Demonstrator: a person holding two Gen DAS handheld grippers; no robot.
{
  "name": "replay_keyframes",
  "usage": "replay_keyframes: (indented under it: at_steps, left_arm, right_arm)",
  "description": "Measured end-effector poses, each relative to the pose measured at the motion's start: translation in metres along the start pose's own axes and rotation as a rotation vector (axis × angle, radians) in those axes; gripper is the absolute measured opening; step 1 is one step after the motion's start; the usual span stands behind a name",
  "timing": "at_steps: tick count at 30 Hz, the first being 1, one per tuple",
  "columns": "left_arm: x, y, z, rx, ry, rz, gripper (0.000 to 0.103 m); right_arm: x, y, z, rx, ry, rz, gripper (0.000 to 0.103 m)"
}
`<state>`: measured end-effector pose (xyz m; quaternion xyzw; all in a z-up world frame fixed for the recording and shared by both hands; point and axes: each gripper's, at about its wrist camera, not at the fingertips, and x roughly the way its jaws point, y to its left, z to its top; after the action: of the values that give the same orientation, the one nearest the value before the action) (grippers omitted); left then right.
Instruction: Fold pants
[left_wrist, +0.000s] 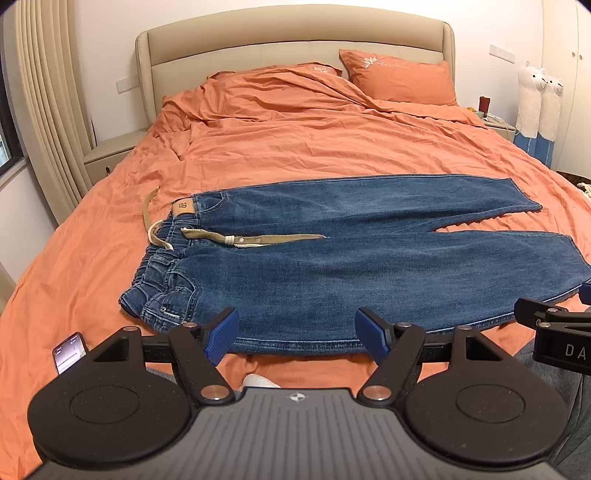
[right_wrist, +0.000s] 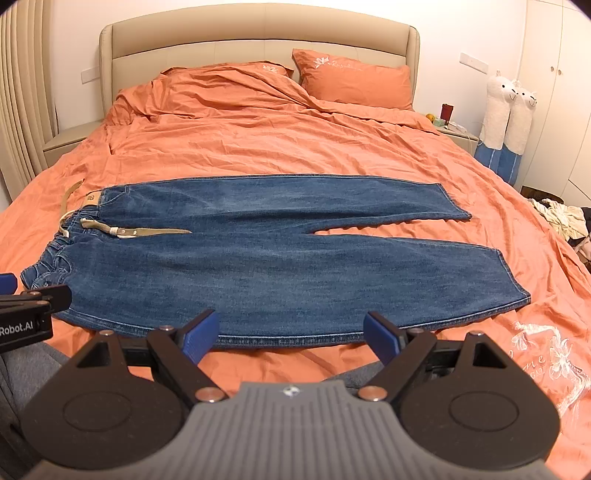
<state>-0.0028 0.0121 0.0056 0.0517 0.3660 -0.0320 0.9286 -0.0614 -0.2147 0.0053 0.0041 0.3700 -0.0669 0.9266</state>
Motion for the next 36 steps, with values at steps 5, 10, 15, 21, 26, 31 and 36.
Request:
replay_keyframes:
  at_steps: [5, 10, 15, 21, 26, 31, 36]
  left_arm:
    - [-0.0004, -0.0001, 0.0001, 0.002, 0.001, 0.0, 0.084]
    - [0.0001, 0.0003, -0.0001, 0.0, 0.0, -0.001, 0.084]
    - [0.0001, 0.0004, 0.0001, 0.001, 0.0, -0.002, 0.084]
    - [0.0001, 0.0004, 0.0003, -0.001, 0.0, -0.002, 0.084]
    - [0.0001, 0.0003, 0.0002, 0.0, 0.001, -0.002, 0.084]
    - [-0.0001, 0.0004, -0.0004, -0.001, 0.001, -0.002, 0.084]
    - [-0.0018, -0.0005, -0.0014, 0.001, 0.006, -0.004, 0.084]
  right_arm:
    - [0.0, 0.0, 0.0, -0.001, -0.003, 0.001, 0.082]
    - [-0.0001, 0.0003, -0.0002, 0.0, -0.001, 0.002, 0.082]
    - [-0.0014, 0.0005, -0.0007, 0.0, -0.005, 0.001, 0.082]
    - [-0.0029, -0.0014, -0.0024, 0.004, -0.006, 0.0, 0.082]
    - [-0.0032, -0.0023, -0.0024, 0.008, -0.006, 0.002, 0.082]
    - [-0.0028, -0.0027, -0.0023, 0.009, -0.007, 0.002, 0.082]
    - [-0.0029, -0.0027, -0.0024, 0.009, -0.007, 0.002, 0.082]
